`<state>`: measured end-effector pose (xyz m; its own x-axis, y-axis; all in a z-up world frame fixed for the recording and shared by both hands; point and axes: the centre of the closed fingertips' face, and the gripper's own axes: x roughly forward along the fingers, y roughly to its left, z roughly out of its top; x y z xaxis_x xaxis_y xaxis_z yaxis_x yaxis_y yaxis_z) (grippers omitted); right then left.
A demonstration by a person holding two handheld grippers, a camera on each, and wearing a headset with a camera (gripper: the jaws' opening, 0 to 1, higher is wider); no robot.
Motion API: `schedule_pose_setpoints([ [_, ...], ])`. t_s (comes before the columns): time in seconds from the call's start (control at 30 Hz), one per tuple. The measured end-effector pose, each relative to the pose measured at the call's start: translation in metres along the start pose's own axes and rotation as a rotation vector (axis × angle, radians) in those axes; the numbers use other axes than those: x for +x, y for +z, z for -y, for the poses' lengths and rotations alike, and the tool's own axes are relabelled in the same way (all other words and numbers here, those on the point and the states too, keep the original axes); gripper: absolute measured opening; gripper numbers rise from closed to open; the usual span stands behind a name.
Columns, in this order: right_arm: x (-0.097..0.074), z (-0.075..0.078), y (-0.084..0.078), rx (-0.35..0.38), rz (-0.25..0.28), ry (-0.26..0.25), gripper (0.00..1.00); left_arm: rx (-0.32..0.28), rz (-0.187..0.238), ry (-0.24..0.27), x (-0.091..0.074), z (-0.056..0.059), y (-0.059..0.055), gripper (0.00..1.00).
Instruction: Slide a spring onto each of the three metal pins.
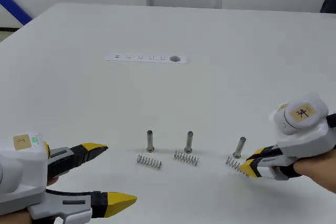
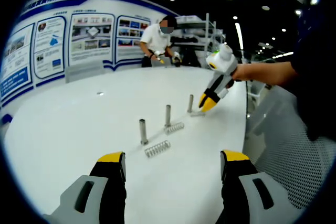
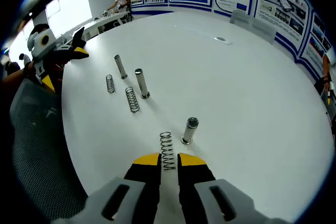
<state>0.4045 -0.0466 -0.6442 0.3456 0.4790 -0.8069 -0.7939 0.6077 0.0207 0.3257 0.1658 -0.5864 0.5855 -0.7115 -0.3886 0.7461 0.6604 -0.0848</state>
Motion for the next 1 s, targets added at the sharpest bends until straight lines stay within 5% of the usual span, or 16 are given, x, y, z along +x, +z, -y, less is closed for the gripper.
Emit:
schedule_pose_setpoints([
  [0.37, 0.014, -0.006, 0.014, -0.078, -0.006, 0.016, 0.14, -0.001, -0.004, 0.004, 0.0, 0.002, 0.0, 0.75],
  [1.0, 0.036, -0.012, 0.016, -0.182, -0.11, 0.047, 0.14, -0.027, 0.006, 0.029, -0.006, -0.001, -0.004, 0.74],
])
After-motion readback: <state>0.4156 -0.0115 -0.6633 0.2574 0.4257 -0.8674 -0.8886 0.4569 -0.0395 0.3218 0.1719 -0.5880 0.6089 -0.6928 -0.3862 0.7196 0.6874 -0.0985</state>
